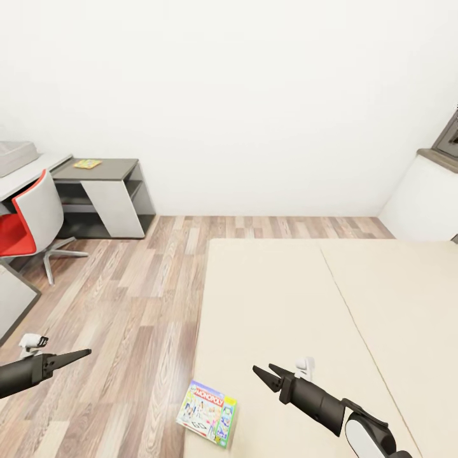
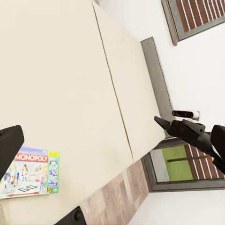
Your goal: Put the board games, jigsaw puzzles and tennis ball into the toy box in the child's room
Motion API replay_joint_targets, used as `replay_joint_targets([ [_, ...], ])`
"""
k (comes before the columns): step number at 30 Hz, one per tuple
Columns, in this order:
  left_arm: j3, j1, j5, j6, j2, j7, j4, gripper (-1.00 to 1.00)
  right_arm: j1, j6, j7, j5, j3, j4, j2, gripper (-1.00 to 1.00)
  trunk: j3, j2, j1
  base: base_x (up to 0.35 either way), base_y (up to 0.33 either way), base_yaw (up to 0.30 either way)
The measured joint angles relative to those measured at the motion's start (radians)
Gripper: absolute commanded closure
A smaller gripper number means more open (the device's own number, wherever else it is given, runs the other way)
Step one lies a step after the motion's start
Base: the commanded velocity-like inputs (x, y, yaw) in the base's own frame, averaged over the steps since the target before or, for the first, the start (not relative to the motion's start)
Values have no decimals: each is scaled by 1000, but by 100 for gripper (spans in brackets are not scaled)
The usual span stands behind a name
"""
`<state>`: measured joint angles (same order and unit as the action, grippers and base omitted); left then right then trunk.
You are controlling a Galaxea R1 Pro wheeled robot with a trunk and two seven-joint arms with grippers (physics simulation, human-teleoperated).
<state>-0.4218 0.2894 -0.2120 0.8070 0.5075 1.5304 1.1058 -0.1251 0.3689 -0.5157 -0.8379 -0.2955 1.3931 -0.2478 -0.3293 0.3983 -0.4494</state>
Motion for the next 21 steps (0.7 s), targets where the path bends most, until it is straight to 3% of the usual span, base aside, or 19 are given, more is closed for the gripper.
replay_joint_targets([
  [21,0,0,0,0,0,-9,-2,-100,0,0,1,0,0,0,0,-100,35,0,0,0,0,0],
])
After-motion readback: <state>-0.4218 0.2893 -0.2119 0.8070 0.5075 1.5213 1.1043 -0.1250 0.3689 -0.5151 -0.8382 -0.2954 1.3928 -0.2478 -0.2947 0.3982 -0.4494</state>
